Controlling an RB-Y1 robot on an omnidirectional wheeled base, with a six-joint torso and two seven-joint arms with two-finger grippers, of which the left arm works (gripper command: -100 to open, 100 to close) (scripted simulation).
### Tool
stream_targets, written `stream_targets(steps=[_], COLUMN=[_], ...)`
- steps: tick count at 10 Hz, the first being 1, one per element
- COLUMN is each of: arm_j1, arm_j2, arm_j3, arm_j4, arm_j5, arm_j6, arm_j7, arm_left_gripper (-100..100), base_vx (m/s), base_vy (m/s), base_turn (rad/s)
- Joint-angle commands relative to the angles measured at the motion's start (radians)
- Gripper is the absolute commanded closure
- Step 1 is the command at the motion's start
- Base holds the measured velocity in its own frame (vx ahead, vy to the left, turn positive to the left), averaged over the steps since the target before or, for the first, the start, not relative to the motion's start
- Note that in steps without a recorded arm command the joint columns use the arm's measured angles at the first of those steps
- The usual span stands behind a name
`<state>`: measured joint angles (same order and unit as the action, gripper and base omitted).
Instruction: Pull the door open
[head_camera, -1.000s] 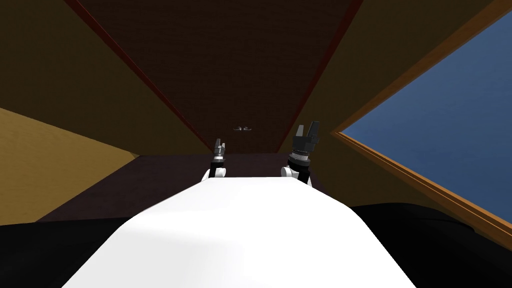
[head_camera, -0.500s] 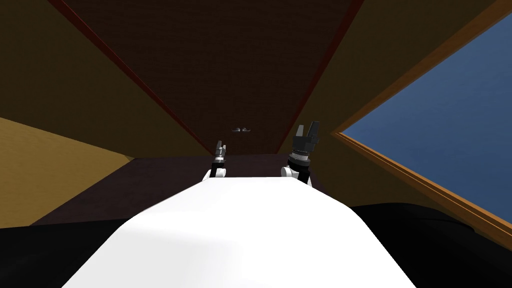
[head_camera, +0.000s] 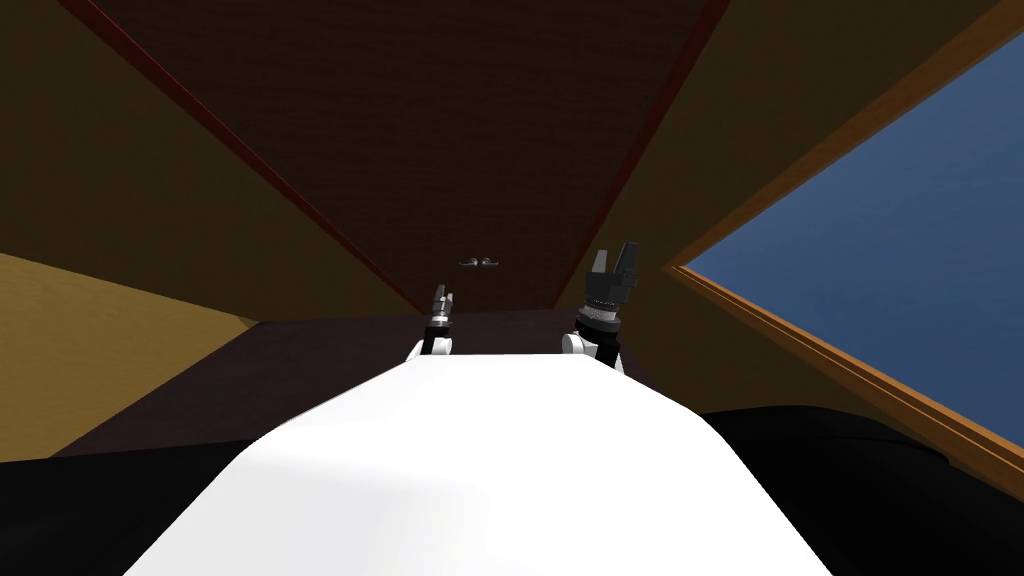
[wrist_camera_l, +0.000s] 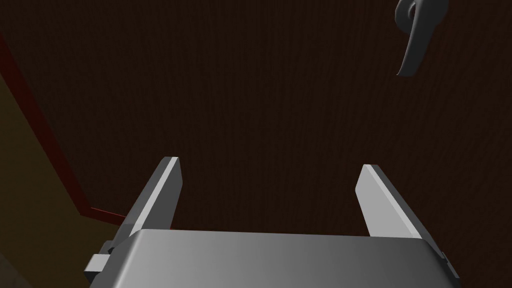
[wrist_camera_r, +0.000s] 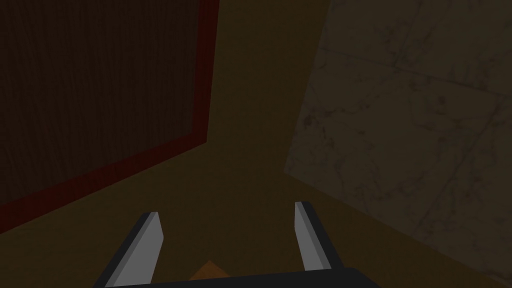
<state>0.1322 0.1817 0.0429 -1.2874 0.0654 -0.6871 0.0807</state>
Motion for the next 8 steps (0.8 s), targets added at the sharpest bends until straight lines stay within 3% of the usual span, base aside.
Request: stream_targets(steps=[1,8], arm_j1=[-0.015,-0.084], arm_j2=[0.003,0.03], arm_j3=[-0.002,-0.006], arm_j4=[0.049,0.252], arm_j5=[0.004,0.027], arm_j6=[-0.015,-0.064], arm_j7=[0.004,0.031], arm_left_gripper=[-100,-100], base_vx=[0.049,0.08], base_vy=[-0.001,-0.002], base_turn=[-0.024,-0.032])
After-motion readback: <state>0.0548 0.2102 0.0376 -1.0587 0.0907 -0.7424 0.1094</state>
